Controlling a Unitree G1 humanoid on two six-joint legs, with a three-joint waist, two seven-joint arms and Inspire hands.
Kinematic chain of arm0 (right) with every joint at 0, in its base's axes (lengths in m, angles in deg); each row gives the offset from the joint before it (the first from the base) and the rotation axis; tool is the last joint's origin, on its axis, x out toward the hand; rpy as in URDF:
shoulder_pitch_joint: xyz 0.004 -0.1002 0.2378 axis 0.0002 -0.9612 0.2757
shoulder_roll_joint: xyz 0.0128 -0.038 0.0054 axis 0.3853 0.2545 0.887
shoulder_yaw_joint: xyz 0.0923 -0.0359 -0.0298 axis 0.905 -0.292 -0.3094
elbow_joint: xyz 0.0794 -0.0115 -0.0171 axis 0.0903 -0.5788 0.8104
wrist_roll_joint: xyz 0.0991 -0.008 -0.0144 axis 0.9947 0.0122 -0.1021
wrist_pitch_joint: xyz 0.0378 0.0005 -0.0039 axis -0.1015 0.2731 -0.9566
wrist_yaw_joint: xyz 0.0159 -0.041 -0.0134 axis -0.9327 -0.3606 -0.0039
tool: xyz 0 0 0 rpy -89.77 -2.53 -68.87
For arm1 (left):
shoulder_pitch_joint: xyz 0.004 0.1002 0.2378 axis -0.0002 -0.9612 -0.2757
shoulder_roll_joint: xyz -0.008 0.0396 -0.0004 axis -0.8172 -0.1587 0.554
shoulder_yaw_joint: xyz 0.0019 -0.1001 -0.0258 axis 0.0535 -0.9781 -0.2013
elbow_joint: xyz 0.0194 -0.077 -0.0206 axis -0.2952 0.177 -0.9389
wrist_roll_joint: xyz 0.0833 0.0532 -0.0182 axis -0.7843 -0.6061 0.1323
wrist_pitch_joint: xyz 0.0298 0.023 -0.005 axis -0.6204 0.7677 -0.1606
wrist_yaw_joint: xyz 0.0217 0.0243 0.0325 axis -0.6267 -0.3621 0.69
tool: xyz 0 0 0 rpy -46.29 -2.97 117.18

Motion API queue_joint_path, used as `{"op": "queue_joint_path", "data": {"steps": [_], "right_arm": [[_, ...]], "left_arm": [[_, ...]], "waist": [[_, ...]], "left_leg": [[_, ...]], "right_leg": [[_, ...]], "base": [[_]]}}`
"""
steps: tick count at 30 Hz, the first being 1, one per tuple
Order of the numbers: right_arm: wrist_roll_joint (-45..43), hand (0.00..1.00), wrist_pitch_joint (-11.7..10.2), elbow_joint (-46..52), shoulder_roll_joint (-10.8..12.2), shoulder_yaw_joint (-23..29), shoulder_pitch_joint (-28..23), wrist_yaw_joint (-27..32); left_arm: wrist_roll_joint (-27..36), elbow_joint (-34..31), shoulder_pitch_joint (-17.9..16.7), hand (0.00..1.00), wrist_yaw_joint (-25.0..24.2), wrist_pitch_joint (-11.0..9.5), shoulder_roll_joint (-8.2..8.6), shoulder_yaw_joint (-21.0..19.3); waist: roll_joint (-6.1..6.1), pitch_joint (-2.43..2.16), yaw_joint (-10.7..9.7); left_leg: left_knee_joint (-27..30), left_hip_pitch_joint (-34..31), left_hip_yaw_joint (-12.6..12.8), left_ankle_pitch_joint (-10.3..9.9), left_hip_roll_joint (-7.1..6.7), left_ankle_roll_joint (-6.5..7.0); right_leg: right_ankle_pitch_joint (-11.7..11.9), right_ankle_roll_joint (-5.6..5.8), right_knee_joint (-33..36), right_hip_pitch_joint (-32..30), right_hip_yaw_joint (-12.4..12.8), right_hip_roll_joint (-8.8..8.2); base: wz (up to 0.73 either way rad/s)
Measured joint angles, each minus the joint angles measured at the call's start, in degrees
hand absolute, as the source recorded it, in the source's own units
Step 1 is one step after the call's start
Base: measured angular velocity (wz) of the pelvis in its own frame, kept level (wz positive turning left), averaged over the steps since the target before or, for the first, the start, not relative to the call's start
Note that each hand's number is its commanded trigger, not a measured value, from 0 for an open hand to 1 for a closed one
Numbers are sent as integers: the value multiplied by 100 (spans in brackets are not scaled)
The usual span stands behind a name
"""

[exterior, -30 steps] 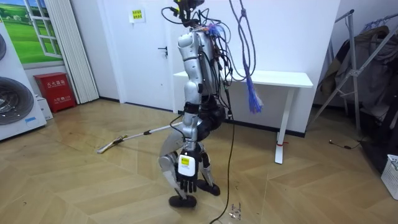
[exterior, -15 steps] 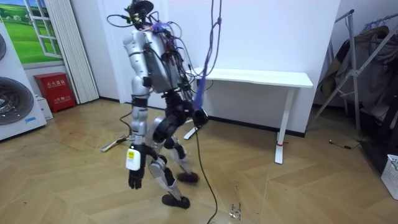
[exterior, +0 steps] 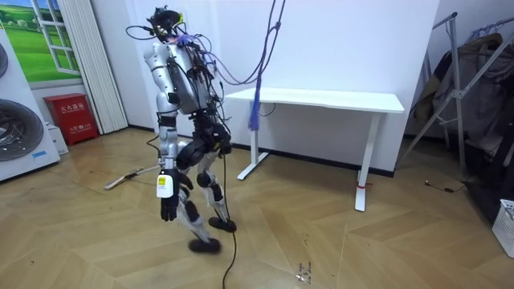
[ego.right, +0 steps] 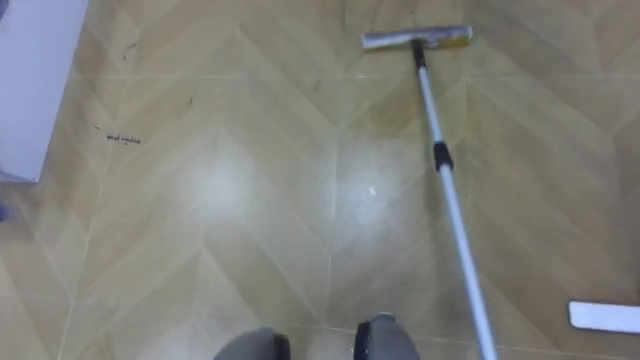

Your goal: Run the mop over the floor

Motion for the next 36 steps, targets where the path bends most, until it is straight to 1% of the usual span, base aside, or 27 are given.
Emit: {"op": "queue_joint_path", "data": {"steps": [2, 3, 4, 5, 6, 8, 9, 11, 13, 15, 16, 17, 18, 19, 20, 21, 22, 23, 25, 26, 28, 30, 31, 32, 33, 34, 36], "right_arm": [[27, 100, -38, 10, -10, -66, 234, -38], [70, 100, -105, 59, 2, -112, 293, -73], [139, 100, -135, 111, 2, -154, 275, -119], [178, 100, -139, 134, -3, -171, 251, -128], [266, 100, -154, 149, -30, -186, 154, -134], [259, 100, -156, 140, -120, -185, -133, -167], [225, 100, -160, 106, -191, -185, -411, -161], [224, 100, -163, 91, -288, -187, -873, -89], [258, 100, -164, 92, -282, -192, -1335, 30], [357, 100, -167, 101, -76, -186, -1878, 31], [450, 100, -169, 100, 59, -186, -2096, -4], [462, 100, -168, 103, 119, -186, -2204, -27], [456, 100, -162, 109, 215, -185, -2378, -74], [427, 100, -145, 110, 271, -188, -2383, -122], [409, 100, -145, 120, 296, -187, -2367, -131], [381, 100, -126, 101, 324, -192, -2299, -135], [353, 100, -85, 38, 312, -209, -2126, -134], [356, 100, -83, -8, 297, -212, -2022, -121], [345, 100, 85, -104, 136, -209, -1474, -103], [356, 100, 101, -109, 76, -209, -1305, -94], [435, 100, 123, -50, -114, -215, -502, 14], [480, 100, 119, 68, -205, -218, -23, 21], [511, 100, 119, 155, -214, -216, 212, 14], [553, 100, 114, 179, -202, -216, 271, -5], [675, 100, 62, 235, -165, -213, 354, -83], [774, 100, 6, 250, -164, -184, 352, -190], [851, 100, -5, 240, -209, -182, 222, -264]], "left_arm": [[17, -169, -65, 0, -12, 13, 6, 13], [19, -163, -103, 0, -29, -1, 10, 16], [19, -164, -109, 0, -39, -28, 9, 17], [18, -168, -106, 0, -51, -37, 5, 19], [1, -184, -25, 0, -79, -35, 0, 15], [-23, -179, 118, 0, -150, -39, 0, 14], [-67, -291, 122, 0, -166, -55, 2, 2], [-231, -381, 121, 0, -134, -81, 13, -11], [-214, -382, 118, 0, -119, -99, 0, -7], [-214, -389, 8, 0, -119, -11, -23, 9], [-215, -392, -45, 0, -123, 46, -33, 5], [-233, -404, -67, 0, -128, 76, -26, -3], [-232, -383, -121, 0, -139, 128, 5, -23], [-196, -350, -163, 0, -151, 140, 32, -29], [-182, -330, -164, 0, -160, 139, 36, -29], [-86, -317, -163, 0, -158, 138, 38, -43], [24, -317, -163, 0, -144, 139, 35, -39], [79, -318, -162, 0, -131, 137, 34, -27], [252, -356, -165, 0, -120, 137, 30, 12], [273, -377, -164, 0, -115, 137, 22, 14], [522, -506, -238, 0, -20, 156, -75, 11], [563, -620, -293, 0, 0, 146, -145, 10], [598, -634, -269, 0, -1, 126, -182, 10], [623, -629, -268, 0, -5, 121, -204, 6], [623, -606, -278, 0, -20, 118, -224, -6], [622, -590, -311, 0, -46, 83, -227, -5], [601, -585, -217, 0, -112, 57, -225, 0]], "waist": [[-28, 13, 105], [-65, 3, 117], [-101, -14, 117], [-94, -41, 114], [-155, -54, 93], [-182, -64, 65], [-150, -81, 55], [-34, -111, 29], [82, -121, -67], [194, -173, -237], [192, -179, -325], [210, -173, -353], [242, -211, -360], [278, -228, -349], [284, -225, -355], [290, -218, -368], [251, -185, -366], [244, -179, -375], [193, -145, -360], [174, -130, -361], [9, -23, -220], [-54, 3, -167], [-93, 3, -121], [-130, 7, -93], [-196, -35, -30], [-216, -63, -36], [-283, -62, -50]], "left_leg": [[-878, -117, 69, 238, -63, 119], [-1124, -85, 79, 596, -139, 272], [-1272, 72, 109, 763, -187, 391], [-1298, 162, 156, 782, -205, 444], [-1268, 280, 212, 695, -296, 600], [-1108, 390, 203, 457, -444, 736], [-1000, 507, 167, 262, -483, 788], [-990, 695, 38, 46, -528, 821], [-1088, 870, -29, -47, -530, 826], [-1224, 1170, -154, -183, -517, 738], [-1238, 1366, -161, -347, -507, 679], [-1229, 1503, -163, -495, -478, 637], [-1115, 1680, -162, -735, -380, 518], [-921, 1777, -150, -814, -259, 397], [-809, 1800, -144, -817, -241, 391], [-461, 1819, -123, -781, -151, 325], [74, 1728, -113, -643, -65, 108], [359, 1663, -120, -512, -35, 27], [1228, 1279, -124, 20, -40, -62], [1319, 1099, -110, 3, -68, -43], [916, 421, 44, -45, -59, 1], [-46, 24, 52, 6, -141, -22], [-784, -110, 66, 176, -163, 38], [-1008, -134, 78, 413, -175, 134], [-1342, -51, 69, 819, -221, 263], [-1475, 169, 87, 979, -289, 394], [-1407, 384, 198, 905, -345, 643]], "right_leg": [[-148, 45, -119, 324, -20, -4], [-259, 119, -231, 586, -22, -39], [-355, 215, -370, 842, -23, -87], [-393, 266, -425, 943, -27, -123], [-445, 336, -339, 1044, -9, -224], [-233, 542, 339, 857, 53, -318], [140, 573, 931, 646, 224, -286], [244, 618, 1402, 291, 397, -192], [238, 612, 1340, -302, 404, -171], [385, 561, 209, -813, 318, -238], [706, 520, -487, -882, 296, -305], [1004, 523, -636, -909, 285, -299], [1252, 454, -605, -810, 208, -267], [1170, 250, -495, -696, 151, -155], [1112, 244, -438, -643, 150, -101], [926, 173, -282, -523, 152, -7], [689, 101, -97, -415, 129, 40], [564, 73, 5, -357, 125, 49], [170, -4, 273, -203, 193, 50], [105, 11, 319, -194, 221, 49], [5, -34, 378, -95, 281, 49], [-77, -3, 252, 71, 283, 75], [-149, 46, 125, 241, 301, 109], [-188, 62, 70, 336, 323, 107], [-261, 117, -108, 586, 360, 92], [-339, 205, -294, 858, 359, 44], [-387, 293, -268, 1055, 433, -37]], "base": [[9], [19], [24], [31], [38], [37], [18], [12], [10], [15], [14], [0], [-25], [-35], [-39], [-21], [-12], [0], [15], [8], [-24], [-10], [6], [-6], [0], [10], [27]]}}
